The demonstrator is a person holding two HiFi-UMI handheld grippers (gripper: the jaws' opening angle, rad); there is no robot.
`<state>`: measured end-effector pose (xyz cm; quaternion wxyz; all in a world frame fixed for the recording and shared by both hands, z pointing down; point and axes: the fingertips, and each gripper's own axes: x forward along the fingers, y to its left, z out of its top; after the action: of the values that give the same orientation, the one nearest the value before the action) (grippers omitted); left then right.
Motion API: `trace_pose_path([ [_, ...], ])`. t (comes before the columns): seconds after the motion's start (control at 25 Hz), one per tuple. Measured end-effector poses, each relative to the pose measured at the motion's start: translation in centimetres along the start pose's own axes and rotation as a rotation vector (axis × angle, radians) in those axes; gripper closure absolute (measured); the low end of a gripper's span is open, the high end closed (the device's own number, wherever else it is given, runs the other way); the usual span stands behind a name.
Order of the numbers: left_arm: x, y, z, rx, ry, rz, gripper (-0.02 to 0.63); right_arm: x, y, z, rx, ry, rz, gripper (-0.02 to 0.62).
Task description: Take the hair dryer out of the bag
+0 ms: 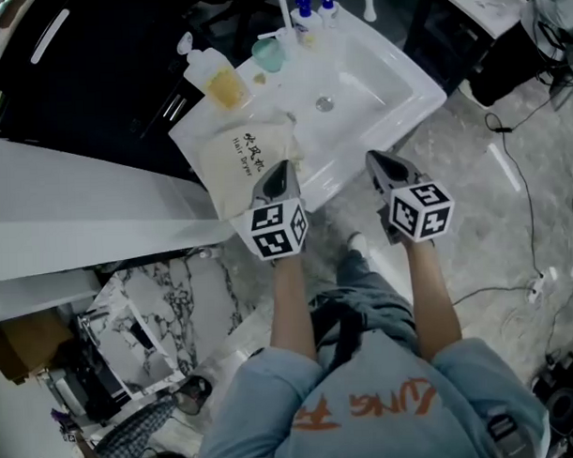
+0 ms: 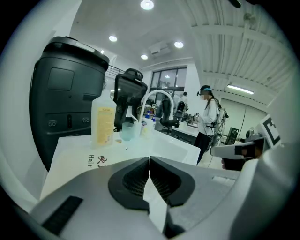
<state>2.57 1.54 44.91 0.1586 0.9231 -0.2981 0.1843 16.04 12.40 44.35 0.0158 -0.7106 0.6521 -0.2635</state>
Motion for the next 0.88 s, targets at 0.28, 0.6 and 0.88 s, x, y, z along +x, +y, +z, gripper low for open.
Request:
trace_pose_path([
  [0.28,1.6,3.7,0.6,-0.021,0.054,0.106,0.603,0.9,-2.0,-1.2,0.024,0.021,0.016,0.595],
  [0.6,4.8,0.7,-0.2,0.227,0.156,0.067,0.602,3.1,-5.5,-2.7,0.137,0.037,-0.027,0.595],
  [0.88,7.0,1.6,-2.4,0.250,0.318,-0.028,0.508,7.9,-4.0,-1.5,0.107,0.061,0.041,0.595],
])
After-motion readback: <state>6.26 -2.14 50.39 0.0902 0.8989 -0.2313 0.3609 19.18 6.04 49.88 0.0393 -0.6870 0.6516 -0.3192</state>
